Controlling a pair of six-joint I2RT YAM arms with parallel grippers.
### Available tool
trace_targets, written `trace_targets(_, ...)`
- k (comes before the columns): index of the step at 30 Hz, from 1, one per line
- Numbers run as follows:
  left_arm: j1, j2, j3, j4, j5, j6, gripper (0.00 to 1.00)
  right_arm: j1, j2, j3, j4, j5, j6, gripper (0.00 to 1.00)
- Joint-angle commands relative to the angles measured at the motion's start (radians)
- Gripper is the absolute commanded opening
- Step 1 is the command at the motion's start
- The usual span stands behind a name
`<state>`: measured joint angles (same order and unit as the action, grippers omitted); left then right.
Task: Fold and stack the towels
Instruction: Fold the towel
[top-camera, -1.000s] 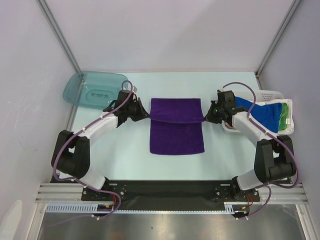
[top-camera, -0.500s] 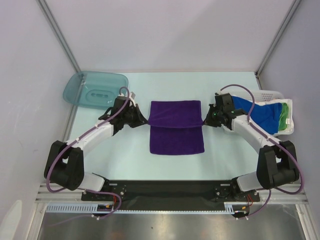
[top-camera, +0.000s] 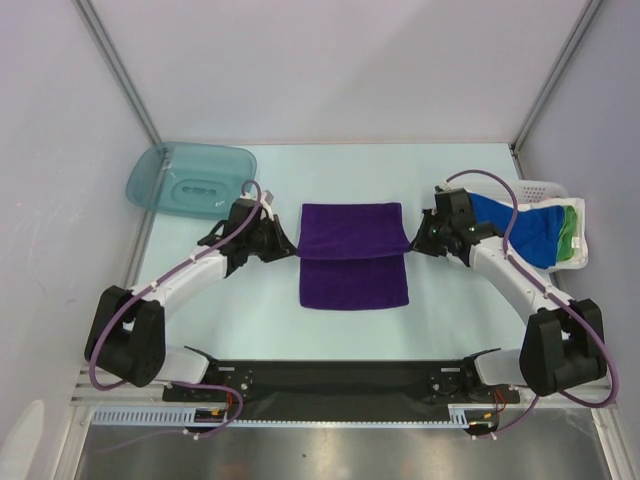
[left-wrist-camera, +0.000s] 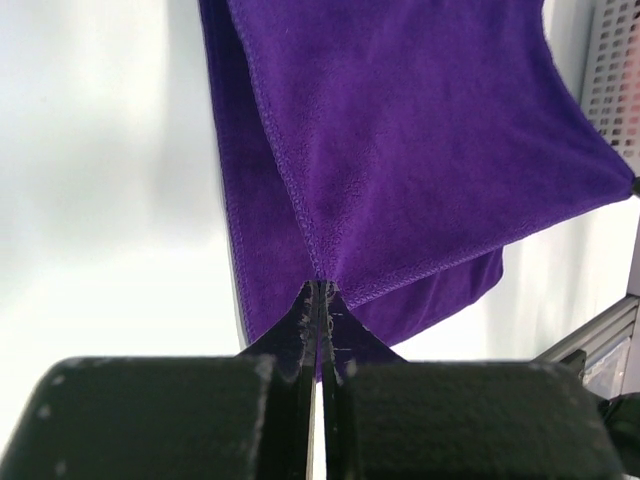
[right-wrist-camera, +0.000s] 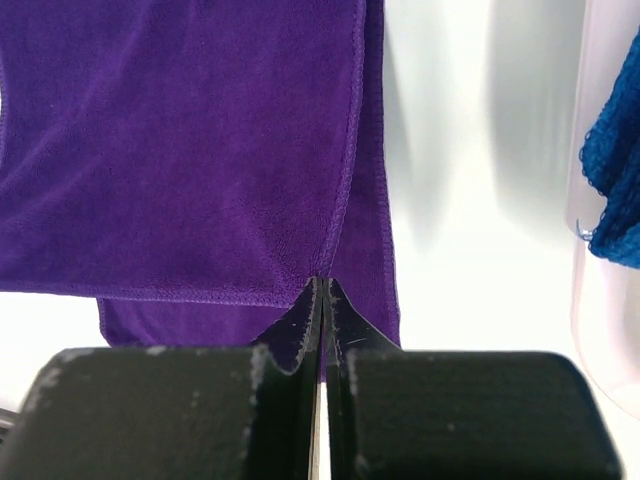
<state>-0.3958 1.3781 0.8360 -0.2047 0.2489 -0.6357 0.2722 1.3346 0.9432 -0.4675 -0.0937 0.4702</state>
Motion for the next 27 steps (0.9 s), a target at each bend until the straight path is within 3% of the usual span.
trace_targets(1, -0.015, -0.033, -0.02, 0.016, 0.024, 0.022, 0.0, 0.004, -0.038, -0.017, -0.02, 0.012, -0.007, 0.0)
trace_targets(27, -0.031, -0.117, -0.072, -0.01, 0.043, 0.013, 0.0, 0.019, -0.186, -0.063, -0.092, 0.02, 0.013, 0.0)
